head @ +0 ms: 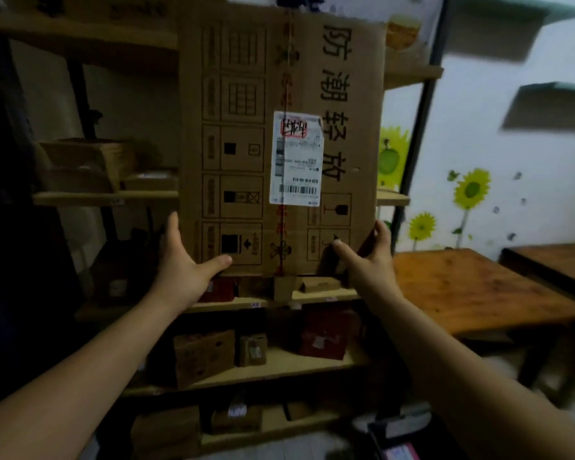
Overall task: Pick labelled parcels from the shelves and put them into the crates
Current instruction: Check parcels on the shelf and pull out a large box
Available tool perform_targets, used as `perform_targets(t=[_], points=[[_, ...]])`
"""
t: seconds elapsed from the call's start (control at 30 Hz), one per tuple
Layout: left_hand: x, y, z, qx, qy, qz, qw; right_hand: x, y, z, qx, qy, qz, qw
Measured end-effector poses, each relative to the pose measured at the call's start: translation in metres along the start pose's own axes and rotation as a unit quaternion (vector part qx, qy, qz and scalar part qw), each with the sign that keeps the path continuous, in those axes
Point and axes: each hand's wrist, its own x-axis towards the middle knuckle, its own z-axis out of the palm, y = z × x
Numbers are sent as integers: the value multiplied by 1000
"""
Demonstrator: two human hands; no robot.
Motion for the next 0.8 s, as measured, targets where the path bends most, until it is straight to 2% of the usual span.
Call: perform_targets(t=[0.17,0.4,0.63,0.8], points=[[-39,27,66,-30,-115,13,993,-40,7,-94,-40,105,10,994],[-123,65,180,-55,-224,1,973,-99,23,-241,-105,182,47,976],[-210,107,330,-99,-269,8,958,-124,60,-416,-136,232,75,960],[-261,136,436,-78,-296,1,952,-133,85,-532,-140,244,106,954]])
